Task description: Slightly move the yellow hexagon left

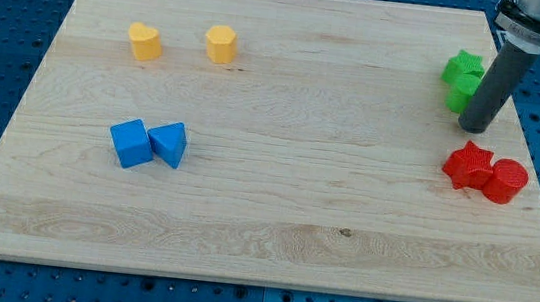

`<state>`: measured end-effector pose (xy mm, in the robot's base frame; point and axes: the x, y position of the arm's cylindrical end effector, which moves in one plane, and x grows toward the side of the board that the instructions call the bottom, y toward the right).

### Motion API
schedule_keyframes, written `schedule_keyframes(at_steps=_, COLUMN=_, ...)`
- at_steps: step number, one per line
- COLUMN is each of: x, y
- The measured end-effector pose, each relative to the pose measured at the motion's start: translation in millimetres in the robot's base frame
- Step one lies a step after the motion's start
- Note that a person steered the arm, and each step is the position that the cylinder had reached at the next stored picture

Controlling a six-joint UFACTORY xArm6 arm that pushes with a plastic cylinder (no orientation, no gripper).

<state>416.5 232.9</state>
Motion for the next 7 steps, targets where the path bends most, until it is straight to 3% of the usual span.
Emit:
schedule_keyframes(at_steps=1, x=0, y=-4)
schedule_keyframes(at_steps=3, x=-11, y=-116)
schedule_keyframes(at_steps=5, x=-82, y=-164)
schedule_keyframes(at_steps=7, x=-71, y=-271)
